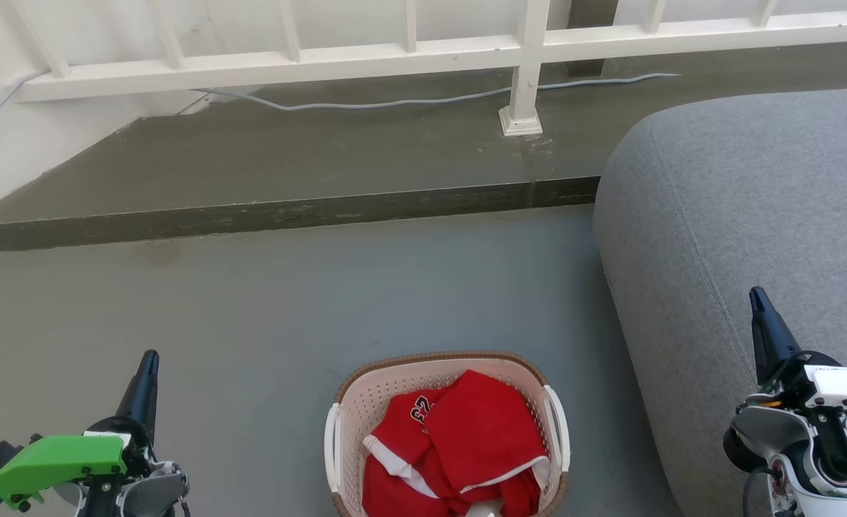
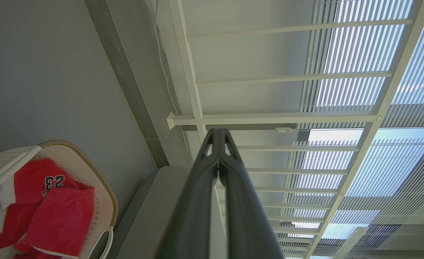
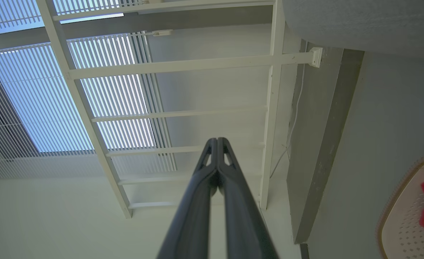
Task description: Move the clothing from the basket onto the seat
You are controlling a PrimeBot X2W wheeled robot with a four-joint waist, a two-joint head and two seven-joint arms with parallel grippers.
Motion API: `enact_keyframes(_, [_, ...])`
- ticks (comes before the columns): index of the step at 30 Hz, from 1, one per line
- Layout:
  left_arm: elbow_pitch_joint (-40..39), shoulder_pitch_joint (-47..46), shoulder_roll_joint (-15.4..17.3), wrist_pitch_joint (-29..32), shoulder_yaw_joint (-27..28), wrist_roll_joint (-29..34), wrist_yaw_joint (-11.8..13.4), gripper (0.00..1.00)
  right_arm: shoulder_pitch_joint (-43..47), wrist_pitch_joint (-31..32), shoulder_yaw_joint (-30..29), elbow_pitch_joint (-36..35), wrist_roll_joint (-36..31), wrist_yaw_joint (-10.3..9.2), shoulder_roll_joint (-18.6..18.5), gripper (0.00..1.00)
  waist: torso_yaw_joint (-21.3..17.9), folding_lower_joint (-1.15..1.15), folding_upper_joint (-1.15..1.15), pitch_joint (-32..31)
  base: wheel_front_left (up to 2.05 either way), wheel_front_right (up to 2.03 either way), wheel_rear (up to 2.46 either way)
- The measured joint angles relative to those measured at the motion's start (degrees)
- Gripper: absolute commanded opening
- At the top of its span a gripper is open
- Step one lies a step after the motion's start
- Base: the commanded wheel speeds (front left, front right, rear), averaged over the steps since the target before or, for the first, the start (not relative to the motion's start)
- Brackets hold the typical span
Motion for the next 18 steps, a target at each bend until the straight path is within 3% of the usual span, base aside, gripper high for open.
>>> enact_keyframes(3, [0.0,0.0,0.0,0.0,0.0,0.0,0.0,0.0,0.0,0.0,0.0,0.0,0.0,0.0,0.0,0.0,0.0,0.0,0.0,0.0,0.0,0.0,0.0])
enact_keyframes(4, [0.0,0.0,0.0,0.0,0.0,0.0,0.0,1.0,0.0,0.0,0.0,0.0,0.0,0.0,0.0,1.0,0.0,0.0,0.0,0.0,0.0,0.0,0.0])
enact_keyframes(18, [1.0,1.7,-0.9,-0.3,-0.7,0.1,0.1,1.0,2.1,-1.2,0.2,1.4,-1.5,-0.31,0.7,1.0,0.0,0.0,0.0,-0.2,0.0,0.0,0.0])
